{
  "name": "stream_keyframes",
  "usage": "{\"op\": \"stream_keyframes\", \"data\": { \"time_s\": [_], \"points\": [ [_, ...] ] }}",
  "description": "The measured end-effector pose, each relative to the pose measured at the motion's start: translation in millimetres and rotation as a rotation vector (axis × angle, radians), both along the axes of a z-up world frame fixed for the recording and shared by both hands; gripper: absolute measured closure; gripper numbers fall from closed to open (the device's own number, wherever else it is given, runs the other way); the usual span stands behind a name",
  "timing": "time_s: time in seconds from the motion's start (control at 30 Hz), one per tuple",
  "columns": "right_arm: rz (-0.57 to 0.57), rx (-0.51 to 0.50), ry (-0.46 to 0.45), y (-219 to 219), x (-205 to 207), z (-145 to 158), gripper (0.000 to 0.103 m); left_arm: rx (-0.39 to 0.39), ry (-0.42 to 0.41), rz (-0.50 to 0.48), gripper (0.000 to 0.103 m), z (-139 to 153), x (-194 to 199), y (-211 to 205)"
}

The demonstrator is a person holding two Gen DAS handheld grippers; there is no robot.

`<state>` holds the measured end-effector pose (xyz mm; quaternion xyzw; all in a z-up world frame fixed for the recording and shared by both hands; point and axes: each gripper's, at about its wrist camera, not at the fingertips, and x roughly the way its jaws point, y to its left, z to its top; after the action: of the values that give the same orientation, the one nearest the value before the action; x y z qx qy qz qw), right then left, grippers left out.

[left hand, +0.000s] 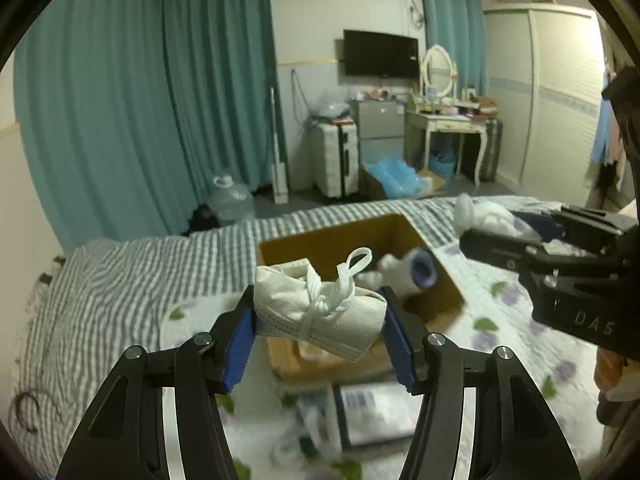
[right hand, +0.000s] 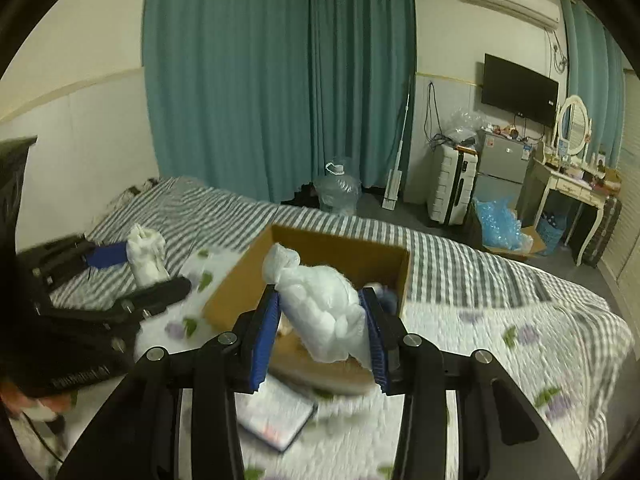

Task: Organize soft objects
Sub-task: 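Lower the shoe and rolled sock into the box and open both tools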

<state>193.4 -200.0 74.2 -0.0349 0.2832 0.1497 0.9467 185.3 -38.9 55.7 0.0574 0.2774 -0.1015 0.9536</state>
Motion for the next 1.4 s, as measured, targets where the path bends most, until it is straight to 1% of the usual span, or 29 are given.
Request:
{"op": "stream_keyframes", "data": {
  "time_s": [0.1,0.13,0.2,0.27,0.37,0.4,0.43,0.47,0.5,0.53,0.6,0.7,0.77,0.83,0.9,0.93,1.0,1.1,1.17,1.23,1.33,1.4],
  "points": [
    [-0.007,0.03,0.025,-2.1,38.3,-9.1,0.063,0.023,0.025,0.005,0.046,-16.5,42.2,-4.4],
    [-0.013,0.036,0.044,-2.7,57.7,-17.4,0.063,0.034,0.035,0.011,0.046,-25.1,55.5,-5.9],
    [-0.02,0.022,0.067,-2.1,79.3,-29.4,0.063,0.046,0.065,0.002,0.046,-45.1,81.4,-9.5],
    [-0.022,-0.004,0.093,-0.7,102.5,-46.6,0.063,0.048,0.08,-0.012,0.045,-59.9,93.7,-11.4],
    [-0.022,-0.012,0.109,-2.7,128.5,-65.6,0.063,0.05,0.074,-0.032,0.043,-78.5,110.1,-14.2],
    [-0.029,-0.014,0.111,-4.0,134.2,-70.4,0.061,0.042,0.078,-0.038,0.041,-83.3,113.3,-14.2],
    [-0.044,-0.02,0.114,-5.2,140.4,-75.0,0.052,0.033,0.086,-0.036,0.034,-88.0,117.6,-14.1],
    [-0.055,-0.019,0.116,-7.4,144.8,-78.3,0.043,0.029,0.096,-0.033,0.03,-91.4,121.6,-13.4],
    [-0.063,-0.005,0.106,-10.5,147.0,-80.0,0.024,0.025,0.105,-0.021,0.03,-94.7,125.4,-11.9],
    [-0.069,0.007,0.098,-13.9,147.1,-80.0,0.018,0.023,0.105,-0.014,0.029,-94.8,123.5,-10.9],
    [-0.083,0.031,0.08,-19.5,144.4,-76.9,0.018,0.028,0.096,0.001,0.029,-94.3,120.9,-9.6],
    [-0.11,0.028,0.064,-28.9,132.3,-63.5,0.016,0.059,0.074,0.022,0.029,-83.5,111.6,-8.3],
    [-0.122,0.02,0.046,-32.8,118.9,-48.0,0.016,0.055,0.048,0.024,0.029,-69.6,97.5,-5.7],
    [-0.121,0.012,0.024,-33.2,102.6,-29.4,0.012,0.05,0.015,0.029,0.029,-51.6,77.2,-1.7],
    [-0.121,-0.011,-0.007,-31.4,77.4,-6.1,0.011,0.051,-0.021,0.036,0.019,-32.4,57.7,2.0],
    [-0.121,-0.017,-0.015,-30.4,69.7,0.3,0.011,0.051,-0.039,0.039,0.01,-21.6,45.2,4.1],
    [-0.113,-0.03,-0.031,-25.4,46.0,17.7,0.009,0.051,-0.085,0.053,0.01,-0.9,16.5,10.4],
    [-0.082,-0.045,-0.045,-16.2,4.1,37.1,0.009,0.045,-0.128,0.063,0.01,18.2,-18.4,22.7],
    [-0.067,-0.059,-0.057,-10.4,-17.6,41.5,0.008,0.034,-0.139,0.064,0.009,24.6,-33.0,30.3],
    [-0.054,-0.081,-0.066,-3.3,-37.0,39.2,0.007,0.024,-0.139,0.072,0.009,24.4,-49.7,38.2],
    [-0.014,-0.111,-0.039,12.3,-57.5,17.7,0.007,0.033,-0.126,0.104,0.009,10.0,-67.7,44.9],
    [0.016,-0.122,0.001,23.9,-65.1,-7.1,0.007,0.019,-0.094,0.125,0.009,-7.8,-72.4,50.5]
  ]
}}
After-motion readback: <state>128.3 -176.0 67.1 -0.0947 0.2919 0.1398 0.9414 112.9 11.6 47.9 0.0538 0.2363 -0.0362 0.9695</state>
